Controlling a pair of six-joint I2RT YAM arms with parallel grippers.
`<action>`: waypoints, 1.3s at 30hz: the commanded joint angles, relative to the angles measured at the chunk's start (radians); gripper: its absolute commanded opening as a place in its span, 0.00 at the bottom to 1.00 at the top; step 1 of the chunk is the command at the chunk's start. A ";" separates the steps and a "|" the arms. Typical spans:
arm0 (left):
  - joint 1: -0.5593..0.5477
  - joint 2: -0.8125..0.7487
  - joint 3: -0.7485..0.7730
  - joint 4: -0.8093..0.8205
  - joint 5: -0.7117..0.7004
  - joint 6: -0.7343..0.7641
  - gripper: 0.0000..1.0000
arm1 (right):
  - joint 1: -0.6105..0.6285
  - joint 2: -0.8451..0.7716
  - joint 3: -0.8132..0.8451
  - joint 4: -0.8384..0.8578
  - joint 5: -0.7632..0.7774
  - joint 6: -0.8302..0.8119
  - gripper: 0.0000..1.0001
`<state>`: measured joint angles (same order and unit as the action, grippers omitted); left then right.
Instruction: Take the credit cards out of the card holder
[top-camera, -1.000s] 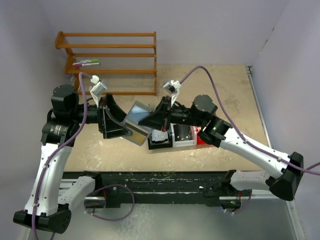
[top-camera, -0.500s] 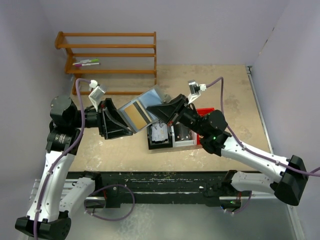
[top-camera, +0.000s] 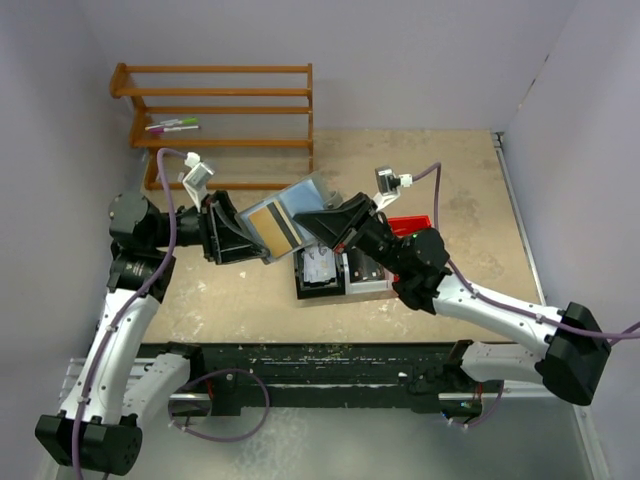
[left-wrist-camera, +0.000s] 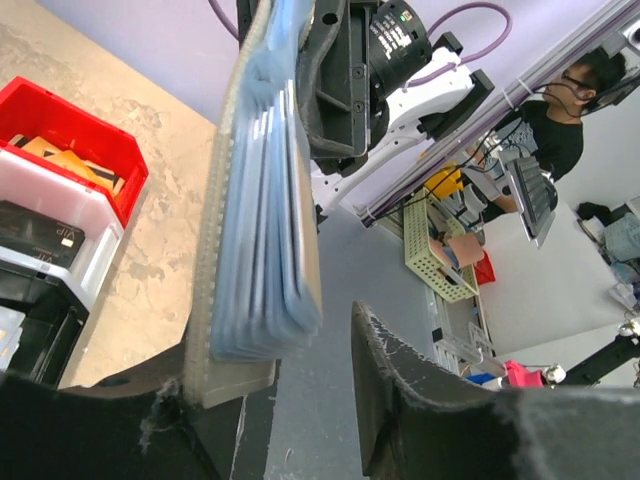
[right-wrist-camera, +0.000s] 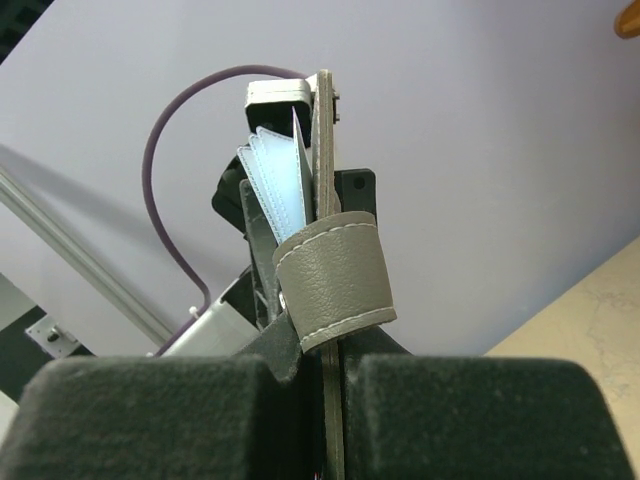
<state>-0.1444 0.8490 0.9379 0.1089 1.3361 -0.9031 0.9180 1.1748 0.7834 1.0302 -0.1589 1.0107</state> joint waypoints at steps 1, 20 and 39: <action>0.000 -0.001 -0.030 0.215 -0.006 -0.137 0.43 | 0.007 -0.018 -0.006 0.139 0.031 0.034 0.00; 0.000 0.026 0.104 -0.276 -0.057 0.222 0.09 | -0.173 -0.128 0.120 -0.554 -0.113 -0.055 0.77; 0.003 0.134 0.225 -0.800 -0.361 0.676 0.04 | -0.168 0.003 0.497 -0.943 -0.290 -0.300 0.57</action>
<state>-0.1444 0.9974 1.1149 -0.6846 0.9668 -0.2897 0.7341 1.1175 1.2686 0.0463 -0.2909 0.7219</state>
